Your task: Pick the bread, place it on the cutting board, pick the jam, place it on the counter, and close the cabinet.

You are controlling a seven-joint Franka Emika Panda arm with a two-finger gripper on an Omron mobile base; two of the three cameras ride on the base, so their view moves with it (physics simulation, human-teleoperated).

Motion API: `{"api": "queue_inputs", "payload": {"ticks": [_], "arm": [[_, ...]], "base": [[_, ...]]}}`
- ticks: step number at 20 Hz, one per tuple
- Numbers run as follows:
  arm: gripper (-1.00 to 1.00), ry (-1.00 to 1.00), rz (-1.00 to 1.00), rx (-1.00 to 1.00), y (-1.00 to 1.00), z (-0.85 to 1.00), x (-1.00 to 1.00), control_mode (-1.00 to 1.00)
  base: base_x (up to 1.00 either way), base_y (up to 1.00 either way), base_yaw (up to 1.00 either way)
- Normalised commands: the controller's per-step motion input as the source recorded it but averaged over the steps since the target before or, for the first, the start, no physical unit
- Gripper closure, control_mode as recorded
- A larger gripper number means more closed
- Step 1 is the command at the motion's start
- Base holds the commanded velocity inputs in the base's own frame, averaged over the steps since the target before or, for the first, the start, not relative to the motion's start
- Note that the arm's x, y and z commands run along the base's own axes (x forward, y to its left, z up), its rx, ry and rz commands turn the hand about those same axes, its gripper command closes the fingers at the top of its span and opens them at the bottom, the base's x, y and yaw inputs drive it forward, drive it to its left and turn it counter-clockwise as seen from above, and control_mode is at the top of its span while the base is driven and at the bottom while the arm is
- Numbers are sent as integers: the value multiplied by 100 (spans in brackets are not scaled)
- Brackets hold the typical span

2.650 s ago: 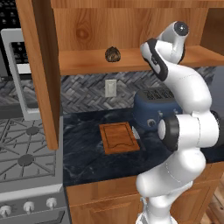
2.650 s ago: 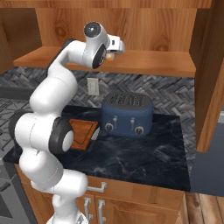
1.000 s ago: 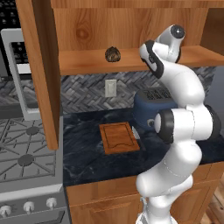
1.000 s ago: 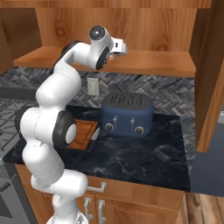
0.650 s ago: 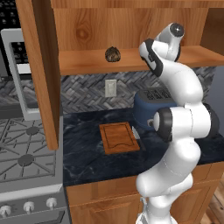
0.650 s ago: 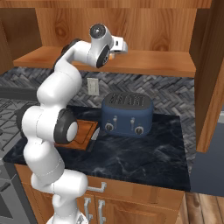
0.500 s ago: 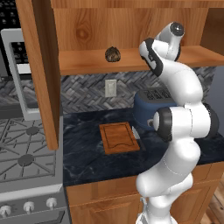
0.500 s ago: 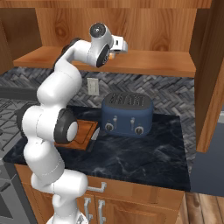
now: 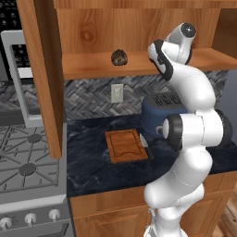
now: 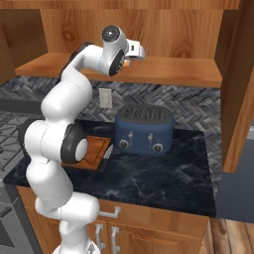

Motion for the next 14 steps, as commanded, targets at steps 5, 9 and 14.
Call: {"api": "queue_inputs", "payload": {"ticks": [5,9,14], "arm": [[100,-1,0,0,-10,0,-34,-100],[100,-1,0,1,-21,-6,-50,-100],[100,-1,0,1,-19,-12,-52,-100]], "base": [[0,0,0],[0,0,0],[0,0,0]]}}
